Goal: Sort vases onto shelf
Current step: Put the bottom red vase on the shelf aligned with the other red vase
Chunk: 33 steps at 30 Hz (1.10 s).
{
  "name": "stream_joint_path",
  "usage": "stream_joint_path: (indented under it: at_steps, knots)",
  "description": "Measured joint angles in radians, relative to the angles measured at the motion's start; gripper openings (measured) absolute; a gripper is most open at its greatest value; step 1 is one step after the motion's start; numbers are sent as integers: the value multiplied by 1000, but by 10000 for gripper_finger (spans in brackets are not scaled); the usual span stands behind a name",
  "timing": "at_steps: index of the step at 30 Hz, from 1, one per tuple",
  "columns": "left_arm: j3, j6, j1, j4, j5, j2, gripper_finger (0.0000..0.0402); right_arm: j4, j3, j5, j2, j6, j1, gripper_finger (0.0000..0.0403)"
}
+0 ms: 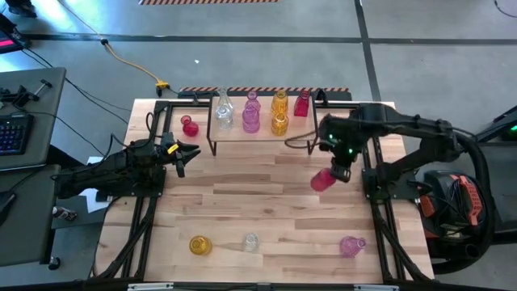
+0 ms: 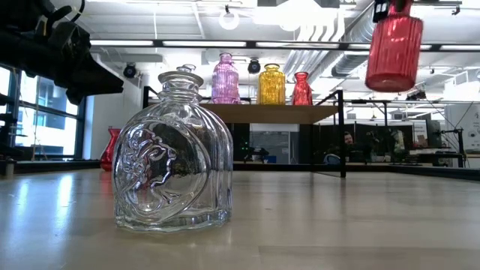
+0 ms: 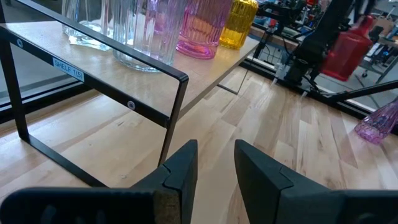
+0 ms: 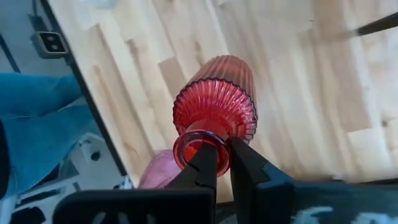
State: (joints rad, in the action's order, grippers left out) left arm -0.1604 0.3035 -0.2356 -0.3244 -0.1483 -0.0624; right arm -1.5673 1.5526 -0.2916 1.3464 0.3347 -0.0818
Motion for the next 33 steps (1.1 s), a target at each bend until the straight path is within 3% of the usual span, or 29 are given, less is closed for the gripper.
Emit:
stream_joint_path:
  at_steps: [14,27,33]
  knots:
    - [0,0,0,0,0,0,95,-6,15,47,5,-307,-241,0]
    - [0,0,0,0,0,0,95,-4,298,291,140,-523,-303,0]
    - [0,0,0,0,0,0,95,-3,394,307,213,-564,-349,0]
